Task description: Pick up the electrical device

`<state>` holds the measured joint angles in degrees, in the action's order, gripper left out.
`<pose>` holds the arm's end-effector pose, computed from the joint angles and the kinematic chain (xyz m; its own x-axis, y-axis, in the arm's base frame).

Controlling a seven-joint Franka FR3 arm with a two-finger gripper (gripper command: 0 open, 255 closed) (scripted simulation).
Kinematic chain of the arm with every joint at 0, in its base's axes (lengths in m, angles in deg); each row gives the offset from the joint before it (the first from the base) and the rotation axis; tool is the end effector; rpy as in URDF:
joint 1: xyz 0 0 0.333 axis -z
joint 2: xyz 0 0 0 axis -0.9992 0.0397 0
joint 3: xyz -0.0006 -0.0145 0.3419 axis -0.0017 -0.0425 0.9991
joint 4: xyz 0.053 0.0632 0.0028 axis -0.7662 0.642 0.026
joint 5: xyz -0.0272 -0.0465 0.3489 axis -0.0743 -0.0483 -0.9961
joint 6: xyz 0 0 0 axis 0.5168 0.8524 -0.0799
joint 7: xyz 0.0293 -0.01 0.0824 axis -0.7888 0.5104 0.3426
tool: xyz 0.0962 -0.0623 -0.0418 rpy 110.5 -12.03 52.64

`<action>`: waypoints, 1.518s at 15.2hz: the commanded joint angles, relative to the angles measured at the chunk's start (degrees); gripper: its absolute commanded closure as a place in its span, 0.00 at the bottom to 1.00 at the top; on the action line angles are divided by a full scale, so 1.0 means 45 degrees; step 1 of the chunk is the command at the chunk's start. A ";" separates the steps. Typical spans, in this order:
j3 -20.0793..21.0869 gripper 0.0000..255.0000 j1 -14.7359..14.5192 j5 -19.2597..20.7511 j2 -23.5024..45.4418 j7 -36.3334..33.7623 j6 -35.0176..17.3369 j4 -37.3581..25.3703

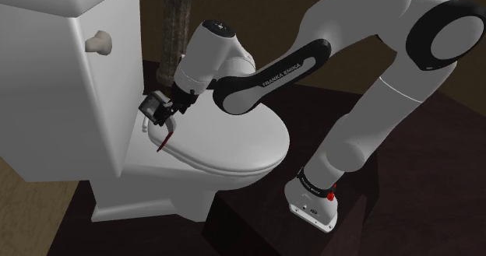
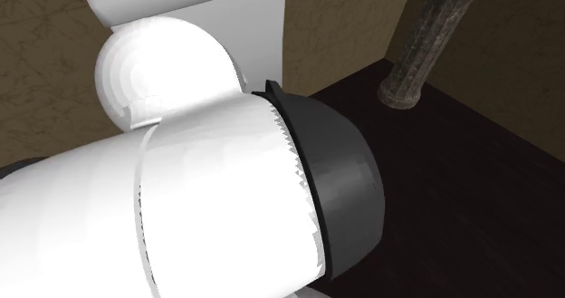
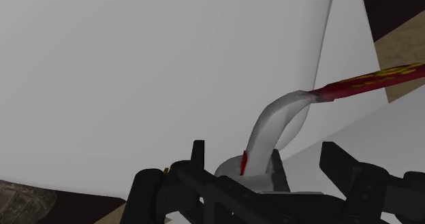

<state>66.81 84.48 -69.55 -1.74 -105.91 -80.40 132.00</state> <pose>0.4031 0.2631 0.4040 0.9328 0.1419 0.3314 0.1519 -0.9884 -0.0044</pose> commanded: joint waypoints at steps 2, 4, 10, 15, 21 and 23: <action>0.0016 1.00 0.0007 0.0074 0.0046 -0.0073 -0.0059 0.0018; 0.0014 1.00 0.0008 0.0072 0.0048 -0.0067 -0.0053 0.0010; 0.0013 1.00 0.0010 0.0075 0.0046 -0.0069 -0.0068 0.0027; -0.0103 1.00 -0.0158 -0.0789 -0.0611 0.0643 0.0764 -0.0270; -0.0285 1.00 -0.0338 -0.1501 -0.1275 0.1257 0.1798 -0.0738; -0.0346 1.00 -0.0387 -0.1680 -0.1468 0.1419 0.2146 -0.0918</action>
<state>65.41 82.83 -76.71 -7.91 -99.92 -71.41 128.18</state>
